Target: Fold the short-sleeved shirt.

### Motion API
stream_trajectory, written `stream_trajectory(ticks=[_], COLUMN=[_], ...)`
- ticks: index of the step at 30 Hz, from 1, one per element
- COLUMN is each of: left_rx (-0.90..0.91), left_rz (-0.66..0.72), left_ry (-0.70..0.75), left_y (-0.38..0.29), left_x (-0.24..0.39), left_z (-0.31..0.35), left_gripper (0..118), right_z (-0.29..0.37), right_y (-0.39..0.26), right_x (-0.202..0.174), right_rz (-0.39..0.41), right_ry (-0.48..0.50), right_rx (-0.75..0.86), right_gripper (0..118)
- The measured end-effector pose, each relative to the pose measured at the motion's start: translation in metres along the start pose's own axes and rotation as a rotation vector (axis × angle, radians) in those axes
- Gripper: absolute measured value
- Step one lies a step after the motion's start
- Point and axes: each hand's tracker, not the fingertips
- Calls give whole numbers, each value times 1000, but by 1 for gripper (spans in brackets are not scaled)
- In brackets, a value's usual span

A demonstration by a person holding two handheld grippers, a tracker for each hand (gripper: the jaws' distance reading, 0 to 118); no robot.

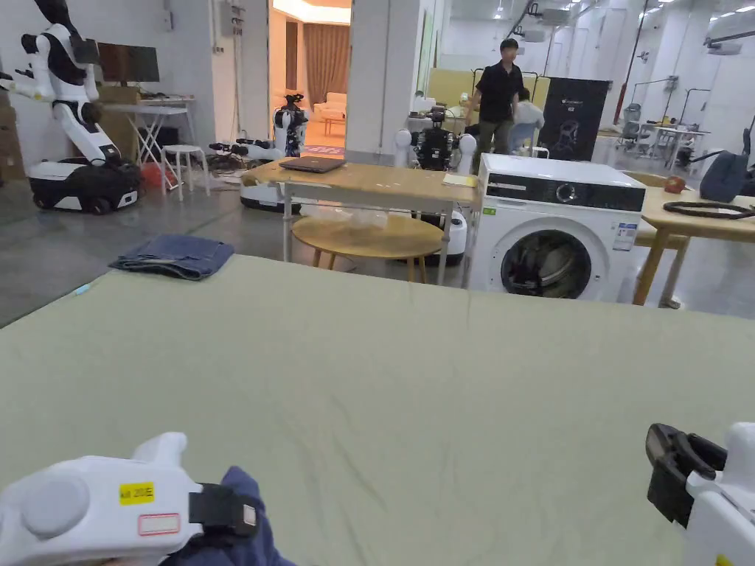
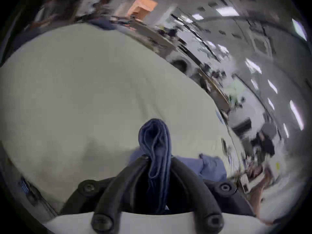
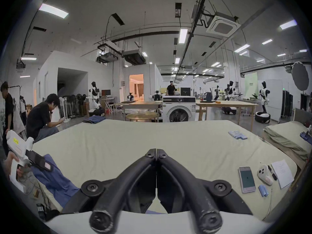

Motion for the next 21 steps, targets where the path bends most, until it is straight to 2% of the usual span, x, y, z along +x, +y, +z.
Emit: stream_trajectory(ticks=[4, 5, 8, 9, 10, 11, 14, 15, 16, 17, 18, 19, 20, 21], left_rx=[-114, -126, -137, -138, -127, -104, -35, -3, 26, 46, 45, 44, 33, -37], left_rz=[-101, -105, -21, 13, 43, 68, 23, -36, -116, -212, -335, -414, -464, -460], left_ry=[-93, -104, -126, -198, -232, -257, -215, -144, -50, 59, 187, 269, 306, 262], left_y=[-14, -20, -43, -50, -56, -39, -46, -35, -41, -52, -61, -69, -84, -96], left_x=[64, 71, 100, 106, 111, 106, 117, 113, 117, 124, 128, 129, 129, 130], left_z=[-54, -73, -99, -103, -101, -103, -85, -83, -79, -78, -85, -92, -99, -108], left_gripper=[6, 20, 46, 84, 101, 103, 102, 95, 78, 53, 17, 7, 7, 7], right_z=[4, 7, 17, 22, 26, 30, 36, 37, 37, 37, 37, 37, 37, 37], right_y=[-3, -4, -8, -9, -9, -10, -11, -11, -12, -13, -14, -15, -16, -18], right_x=[-3, -2, 2, 5, 7, 11, 23, 28, 30, 33, 34, 35, 36, 36], right_rz=[-2, -3, 38, 53, 60, 69, 59, 42, 31, 21, 13, 6, 2, -1], right_ry=[10, 7, -19, -26, -31, -39, -65, -69, -74, -77, -77, -76, -75, -74], right_rx=[0, 0, 0, 2, 4, 7, 13, 16, 18, 18, 18, 17, 15, 12], right_gripper=[0, 0, 0, 0, 0, 0, 0, 0, 0, 0, 0, 0, 0, 0])
